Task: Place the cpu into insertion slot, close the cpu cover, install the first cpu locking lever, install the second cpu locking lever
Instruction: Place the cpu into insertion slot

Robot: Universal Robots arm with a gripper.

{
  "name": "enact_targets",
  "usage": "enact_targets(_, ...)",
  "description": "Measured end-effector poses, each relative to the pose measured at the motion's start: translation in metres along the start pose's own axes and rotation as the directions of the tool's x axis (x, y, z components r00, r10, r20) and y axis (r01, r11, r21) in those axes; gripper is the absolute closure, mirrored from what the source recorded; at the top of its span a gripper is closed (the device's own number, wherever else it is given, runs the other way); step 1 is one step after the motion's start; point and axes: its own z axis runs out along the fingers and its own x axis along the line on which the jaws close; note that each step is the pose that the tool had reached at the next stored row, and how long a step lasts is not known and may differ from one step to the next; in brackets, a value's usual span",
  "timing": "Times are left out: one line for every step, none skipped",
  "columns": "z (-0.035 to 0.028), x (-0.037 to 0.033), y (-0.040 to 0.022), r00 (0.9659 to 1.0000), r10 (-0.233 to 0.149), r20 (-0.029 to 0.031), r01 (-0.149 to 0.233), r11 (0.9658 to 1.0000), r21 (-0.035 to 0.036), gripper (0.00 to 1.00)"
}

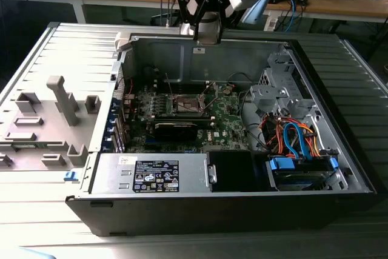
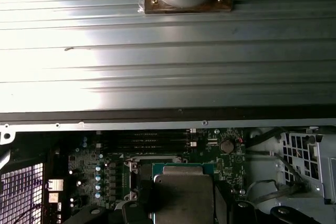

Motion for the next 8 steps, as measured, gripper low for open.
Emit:
enact_targets(0.0, 0.0, -0.0001, 1.0, 0.0, 0.0, 0.0, 1.0, 0.0, 0.45)
enact_targets(0.0026, 0.0005, -0.0035, 1.0, 0.0, 0.0, 0.0, 1.0, 0.0001, 0.45)
enact_targets(0.0048, 0.0005, -0.005, 1.0, 0.0, 0.0, 0.0, 1.0, 0.0, 0.45)
enact_targets(0.0049, 0.0005, -0.0051, 1.0, 0.0, 0.0, 0.0, 1.0, 0.0, 0.45)
enact_targets(0.005, 0.0005, -0.0051, 1.0, 0.0, 0.0, 0.0, 1.0, 0.0, 0.45)
enact_targets(0.0054, 0.0005, -0.0052, 1.0, 0.0, 0.0, 0.0, 1.0, 0.0, 0.45)
enact_targets(0.0055, 0.0005, -0.0053, 1.0, 0.0, 0.0, 0.0, 1.0, 0.0, 0.45)
enact_targets(0.0056, 0.0005, -0.0054, 1.0, 0.0, 0.0001, 0.0, 1.0, -0.0001, 0.45)
